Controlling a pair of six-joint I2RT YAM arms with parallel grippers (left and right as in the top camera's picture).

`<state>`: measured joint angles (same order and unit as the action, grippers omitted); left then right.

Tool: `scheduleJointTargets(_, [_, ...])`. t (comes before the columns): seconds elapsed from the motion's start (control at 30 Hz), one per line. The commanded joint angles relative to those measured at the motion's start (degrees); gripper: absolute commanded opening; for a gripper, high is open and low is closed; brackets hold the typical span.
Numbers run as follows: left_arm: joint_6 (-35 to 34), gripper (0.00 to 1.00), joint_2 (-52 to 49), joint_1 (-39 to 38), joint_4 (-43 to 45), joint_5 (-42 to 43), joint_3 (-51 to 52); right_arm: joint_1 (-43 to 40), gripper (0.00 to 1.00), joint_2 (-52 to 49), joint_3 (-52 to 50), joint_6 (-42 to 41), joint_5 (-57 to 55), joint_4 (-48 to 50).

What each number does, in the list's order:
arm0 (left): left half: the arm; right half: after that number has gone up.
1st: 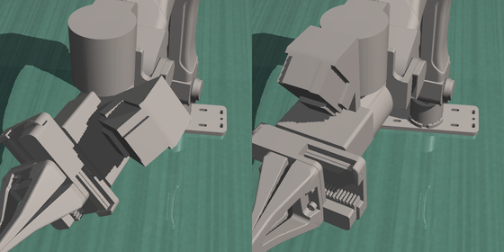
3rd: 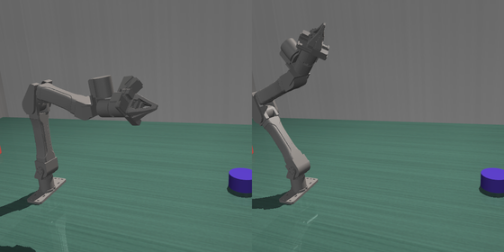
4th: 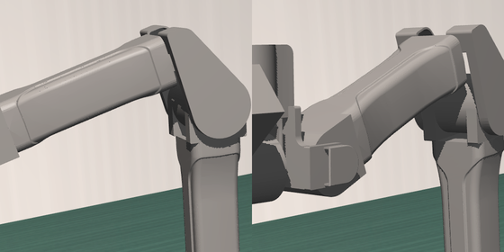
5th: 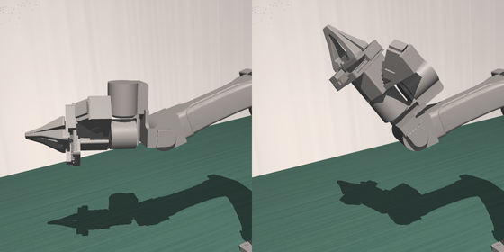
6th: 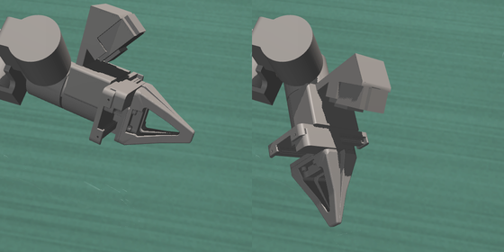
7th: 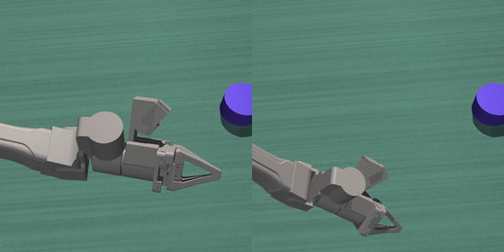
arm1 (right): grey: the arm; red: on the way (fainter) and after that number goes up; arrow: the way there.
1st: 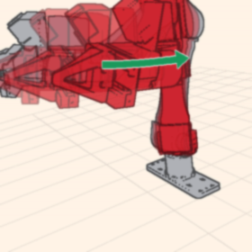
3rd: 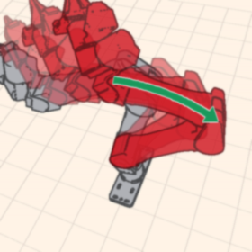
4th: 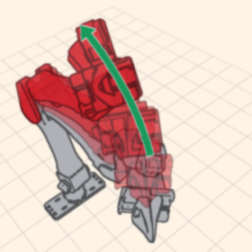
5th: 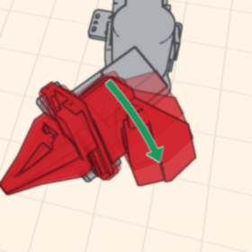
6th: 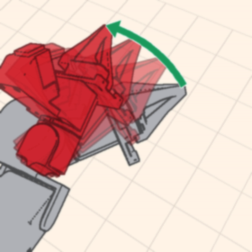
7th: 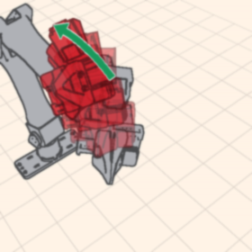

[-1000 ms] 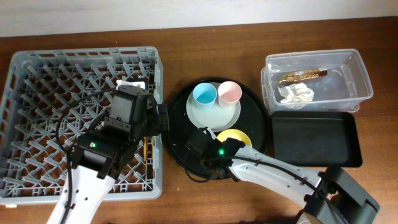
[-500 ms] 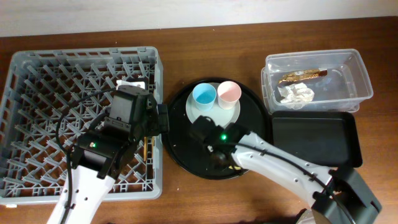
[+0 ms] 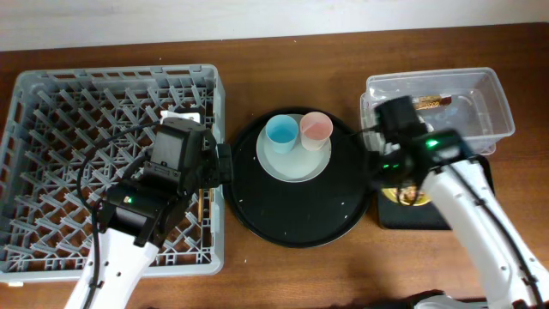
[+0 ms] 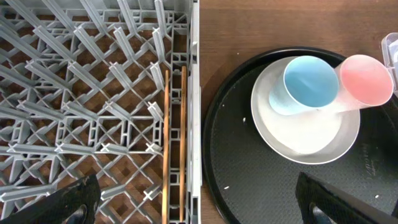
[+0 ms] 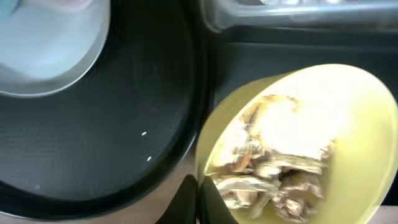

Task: Sort waste into correct bins and load items into the dishwasher rack
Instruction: 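Carry the yellow bowl right and tip scraps onto the black tray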

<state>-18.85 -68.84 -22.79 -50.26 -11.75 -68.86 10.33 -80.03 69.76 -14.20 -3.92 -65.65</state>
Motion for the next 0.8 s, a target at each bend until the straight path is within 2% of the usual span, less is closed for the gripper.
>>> scheduleJointTargets(0.0, [0.1,0.99,0.3,0.2,0.0,0.4,-0.7,-10.9,0.04,1.1,0.9,4.9,11.8,-0.1])
scheduleJointTargets(0.2, [0.1,0.99,0.3,0.2,0.1,0.4,-0.7,-31.1,0.04,0.9,0.4,11.3,29.0,3.1])
scheduleJointTargets(0.37, [0.1,0.99,0.3,0.2,0.1,0.4,-0.7,-38.1,0.04,0.9,-5.0,12.8,36.4,8.6])
scheduleJointTargets(0.5, [0.1,0.99,0.3,0.2,0.1,0.4,-0.7,-44.4,0.04,0.9,-12.0,17.2,52.6,15.1])
scheduleJointTargets(0.67, [0.1,0.99,0.3,0.2,0.0,0.4,-0.7,-51.9,0.04,0.8,-17.0,17.4,63.5,19.7])
scheduleJointTargets(0.77, [0.1,1.00,0.3,0.2,0.1,0.4,-0.7,-56.1,0.04,0.8,-22.2,17.4,73.7,26.5])
